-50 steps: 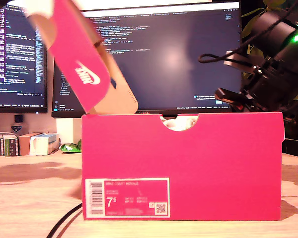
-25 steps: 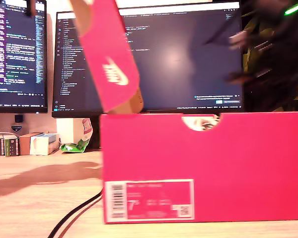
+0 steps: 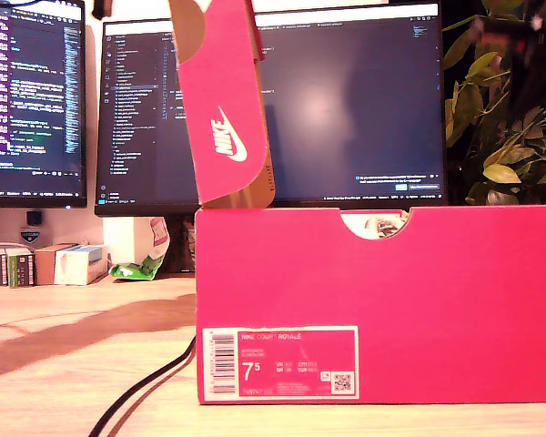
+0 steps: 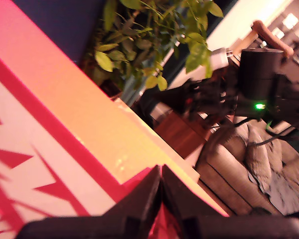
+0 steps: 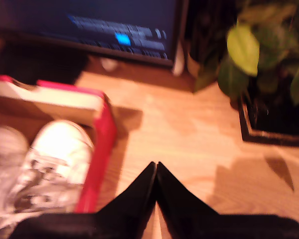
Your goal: Close the red shoebox by pushing the lid with your left arm and holding the box in place with your right arm
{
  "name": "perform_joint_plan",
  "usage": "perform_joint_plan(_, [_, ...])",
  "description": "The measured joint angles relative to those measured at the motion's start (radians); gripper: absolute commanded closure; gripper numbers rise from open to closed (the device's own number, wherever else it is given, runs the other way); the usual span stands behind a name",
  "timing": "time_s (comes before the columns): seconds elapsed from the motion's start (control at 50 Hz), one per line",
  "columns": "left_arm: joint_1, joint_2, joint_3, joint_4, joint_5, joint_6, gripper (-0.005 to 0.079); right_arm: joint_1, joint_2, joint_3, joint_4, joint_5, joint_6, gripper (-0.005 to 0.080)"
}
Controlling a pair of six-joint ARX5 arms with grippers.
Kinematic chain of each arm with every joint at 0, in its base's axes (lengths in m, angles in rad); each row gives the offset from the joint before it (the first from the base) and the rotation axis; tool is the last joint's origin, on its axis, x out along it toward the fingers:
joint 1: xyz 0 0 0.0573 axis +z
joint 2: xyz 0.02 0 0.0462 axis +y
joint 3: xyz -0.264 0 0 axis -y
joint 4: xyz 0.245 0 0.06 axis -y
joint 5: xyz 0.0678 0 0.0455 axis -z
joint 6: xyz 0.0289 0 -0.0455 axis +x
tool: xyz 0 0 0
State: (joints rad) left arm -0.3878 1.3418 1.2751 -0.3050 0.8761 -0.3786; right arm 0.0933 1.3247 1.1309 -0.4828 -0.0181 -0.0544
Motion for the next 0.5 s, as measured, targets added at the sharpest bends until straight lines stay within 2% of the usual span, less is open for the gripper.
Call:
perform_joint_plan(0.26, [-0.124, 0.029, 0.08, 0.038, -0.03, 0.031, 0.0762, 0.0, 0.0, 0.0, 0.003, 0.0, 0.0, 0.0764])
perform_joint_plan(0.28, [-0.133, 0.029, 0.091, 0.042, -0.036, 0.07, 0.0762, 0.0, 0.0, 0.0, 0.003, 0.0, 0.0, 0.0764])
perform_joint_plan(0.34, [-0.159, 0.029, 0.135, 0.053, -0.05, 0.073, 0.0762, 0.0, 0.0, 0.0, 0.003, 0.0, 0.0, 0.0764])
perform_joint_plan(0.38, [-0.172, 0.029, 0.167, 0.056, -0.06, 0.131, 0.0762, 0.0, 0.0, 0.0, 0.003, 0.0, 0.0, 0.0764])
perform_joint_plan(0.46, [-0.182, 0.027, 0.213, 0.06, -0.102, 0.161, 0.0762, 0.0, 0.0, 0.0, 0.003, -0.001, 0.001, 0.0764])
perform_joint_plan(0.5, [-0.183, 0.023, 0.224, 0.051, -0.157, 0.173, 0.0762, 0.0, 0.0, 0.0, 0.003, -0.002, 0.001, 0.0764])
